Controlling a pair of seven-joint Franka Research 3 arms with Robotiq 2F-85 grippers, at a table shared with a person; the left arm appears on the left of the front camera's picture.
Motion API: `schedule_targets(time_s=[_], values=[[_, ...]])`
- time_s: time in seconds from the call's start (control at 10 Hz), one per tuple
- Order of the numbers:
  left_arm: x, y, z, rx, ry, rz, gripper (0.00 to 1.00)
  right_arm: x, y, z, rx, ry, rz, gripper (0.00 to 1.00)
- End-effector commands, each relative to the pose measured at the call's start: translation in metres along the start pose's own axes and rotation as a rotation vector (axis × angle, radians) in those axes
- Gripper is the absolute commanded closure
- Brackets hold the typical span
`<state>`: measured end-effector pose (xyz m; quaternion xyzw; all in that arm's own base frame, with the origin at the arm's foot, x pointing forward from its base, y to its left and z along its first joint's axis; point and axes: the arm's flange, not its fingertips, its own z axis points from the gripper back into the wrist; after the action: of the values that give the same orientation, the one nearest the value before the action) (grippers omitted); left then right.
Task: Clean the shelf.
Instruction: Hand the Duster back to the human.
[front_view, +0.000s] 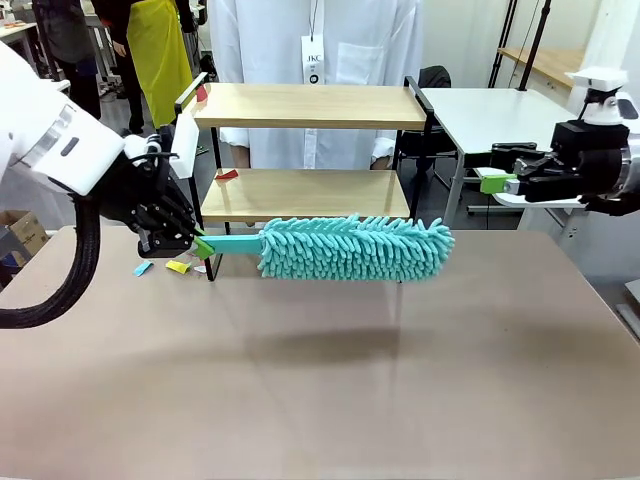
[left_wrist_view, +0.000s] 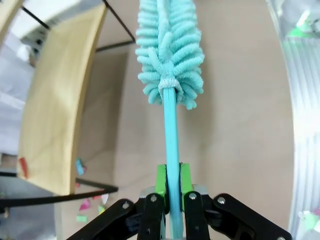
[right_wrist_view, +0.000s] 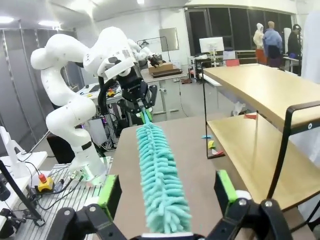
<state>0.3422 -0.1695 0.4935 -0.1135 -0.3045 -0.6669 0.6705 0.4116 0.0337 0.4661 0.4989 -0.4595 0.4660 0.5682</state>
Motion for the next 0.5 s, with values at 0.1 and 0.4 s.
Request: schedule_targets(time_s=[0.1,0.4], values=[[-0.046,-0.042,-0.012,-0.006,-0.083,0.008,0.87,0.002,0.004,0.0,0.023,-0.002,0.004,0.0],[-0.017,0.008,-0.003,-0.014,-0.061,0.02,0.87,0.0,0.001,-0.001,0.012,-0.003,0.0,0.0]])
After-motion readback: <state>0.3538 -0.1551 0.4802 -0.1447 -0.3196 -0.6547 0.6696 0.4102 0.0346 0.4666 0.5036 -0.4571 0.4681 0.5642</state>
